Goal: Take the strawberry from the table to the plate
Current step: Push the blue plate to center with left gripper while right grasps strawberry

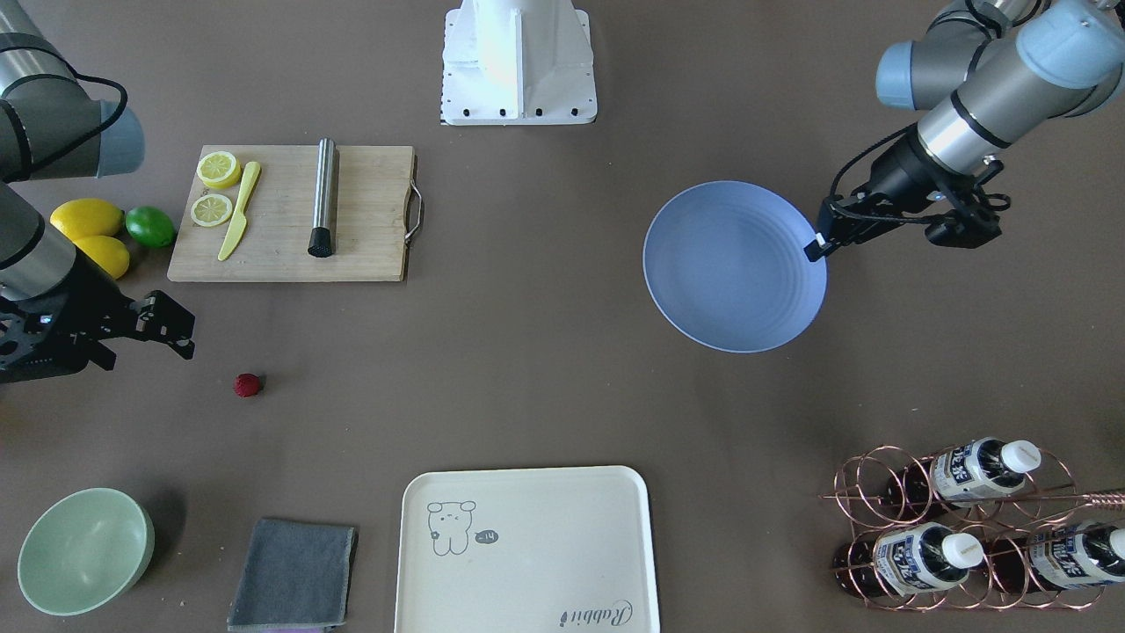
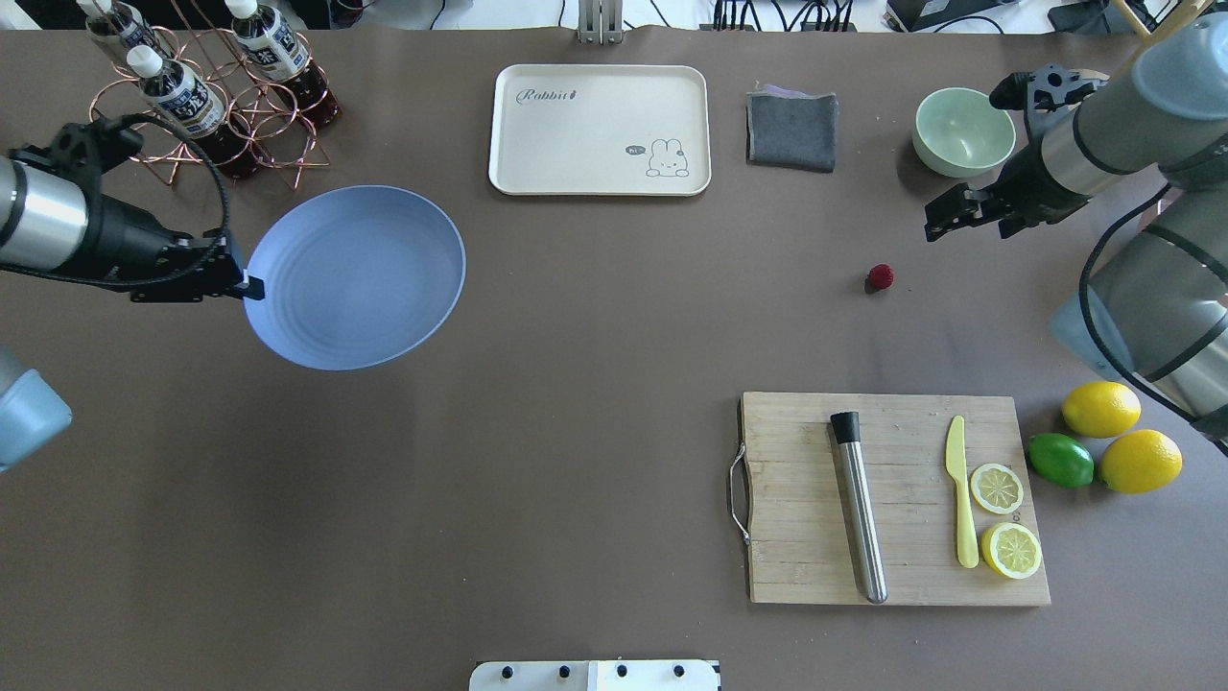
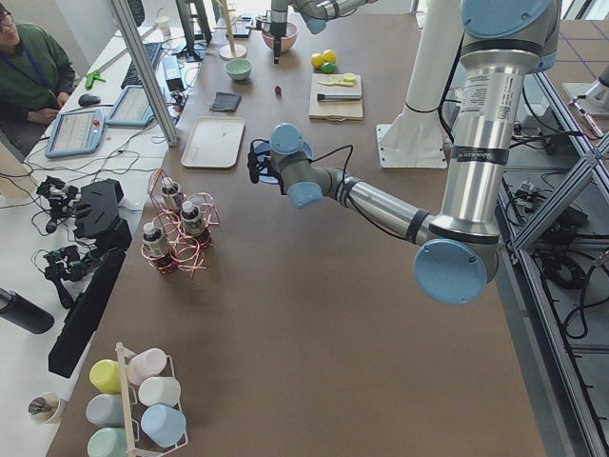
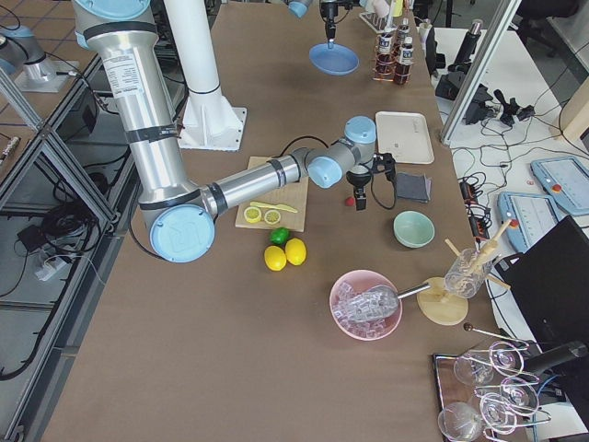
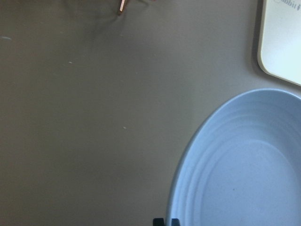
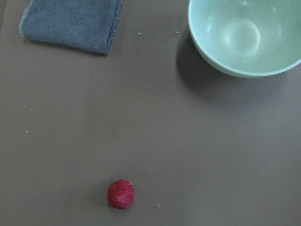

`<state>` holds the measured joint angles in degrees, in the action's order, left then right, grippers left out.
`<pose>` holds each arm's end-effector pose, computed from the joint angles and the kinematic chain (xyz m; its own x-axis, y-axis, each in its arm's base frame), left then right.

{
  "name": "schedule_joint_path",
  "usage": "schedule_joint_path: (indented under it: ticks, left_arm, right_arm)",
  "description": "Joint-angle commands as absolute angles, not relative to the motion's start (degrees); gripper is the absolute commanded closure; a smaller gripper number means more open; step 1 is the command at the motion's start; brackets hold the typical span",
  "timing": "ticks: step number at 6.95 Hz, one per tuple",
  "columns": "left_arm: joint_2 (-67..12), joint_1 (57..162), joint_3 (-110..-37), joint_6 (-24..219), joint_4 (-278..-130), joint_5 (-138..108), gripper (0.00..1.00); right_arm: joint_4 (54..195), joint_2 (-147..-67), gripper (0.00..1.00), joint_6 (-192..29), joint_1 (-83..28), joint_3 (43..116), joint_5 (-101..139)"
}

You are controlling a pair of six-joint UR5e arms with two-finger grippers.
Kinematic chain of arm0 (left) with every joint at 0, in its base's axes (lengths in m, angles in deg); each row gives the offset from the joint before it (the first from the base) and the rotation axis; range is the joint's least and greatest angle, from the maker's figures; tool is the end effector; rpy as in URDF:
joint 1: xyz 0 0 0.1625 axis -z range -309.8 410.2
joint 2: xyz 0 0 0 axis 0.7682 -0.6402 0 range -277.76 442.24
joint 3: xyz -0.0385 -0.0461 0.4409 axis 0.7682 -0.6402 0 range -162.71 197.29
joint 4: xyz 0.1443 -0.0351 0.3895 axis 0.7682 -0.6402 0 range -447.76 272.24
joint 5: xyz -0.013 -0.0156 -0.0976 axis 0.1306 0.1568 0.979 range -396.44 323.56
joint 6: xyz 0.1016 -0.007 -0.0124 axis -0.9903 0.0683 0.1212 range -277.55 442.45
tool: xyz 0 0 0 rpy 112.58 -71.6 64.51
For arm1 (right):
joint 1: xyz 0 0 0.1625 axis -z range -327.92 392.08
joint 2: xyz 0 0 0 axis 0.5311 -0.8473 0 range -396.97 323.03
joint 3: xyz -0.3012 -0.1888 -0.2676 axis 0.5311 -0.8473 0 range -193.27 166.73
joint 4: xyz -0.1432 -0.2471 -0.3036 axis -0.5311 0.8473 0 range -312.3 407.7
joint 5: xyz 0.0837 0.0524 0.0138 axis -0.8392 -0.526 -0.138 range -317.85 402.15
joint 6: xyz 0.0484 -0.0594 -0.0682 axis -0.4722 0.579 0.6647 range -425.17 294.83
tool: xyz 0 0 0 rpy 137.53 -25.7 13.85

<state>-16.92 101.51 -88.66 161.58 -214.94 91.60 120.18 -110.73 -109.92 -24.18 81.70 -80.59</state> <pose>0.2868 -0.4703 0.3835 0.3370 -0.1834 -0.9235 0.2140 0.9701 -0.1145 -0.2820 -0.5624 0.4517 0.6684 -0.0747 0.7401 -0.0524 0.9877 0.1471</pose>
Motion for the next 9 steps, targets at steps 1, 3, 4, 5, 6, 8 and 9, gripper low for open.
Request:
schedule_joint_path:
  ticks: [1, 3, 4, 5, 6, 8, 9]
  left_arm:
    - [-25.0, 92.4, -89.9, 170.3, -207.7, 81.6, 1.0]
    - [-29.5, 87.0, -89.9, 175.4, -204.1, 75.3, 1.0]
    - [-29.6, 83.0, -90.2, 177.1, -204.2, 70.0, 1.0]
    - [-29.6, 80.9, -90.5, 177.5, -204.2, 67.9, 1.0]
    - [-29.5, 80.3, -90.9, 178.7, -204.2, 67.1, 1.0]
    - [-29.4, 79.4, -91.0, 178.9, -204.3, 66.7, 1.0]
    - [-29.3, 78.8, -91.4, 179.3, -204.3, 65.6, 1.0]
  right_arm:
    - [120.1, -109.0, 0.0, -114.2, -20.1, 80.5, -77.4]
    - [120.2, -107.5, 0.0, -115.3, -18.6, 78.6, -75.7]
    - [119.1, -106.1, 0.0, -115.4, -18.5, 75.7, -75.7]
    - [113.5, -106.0, 0.0, -115.4, -18.5, 71.5, -75.8]
    - [112.0, -105.3, 0.0, -115.4, -18.4, 68.8, -75.8]
    - [111.8, -105.2, 0.0, -115.8, -17.4, 68.8, -76.0]
    - [111.7, -105.2, 0.0, -117.1, -16.4, 68.9, -76.0]
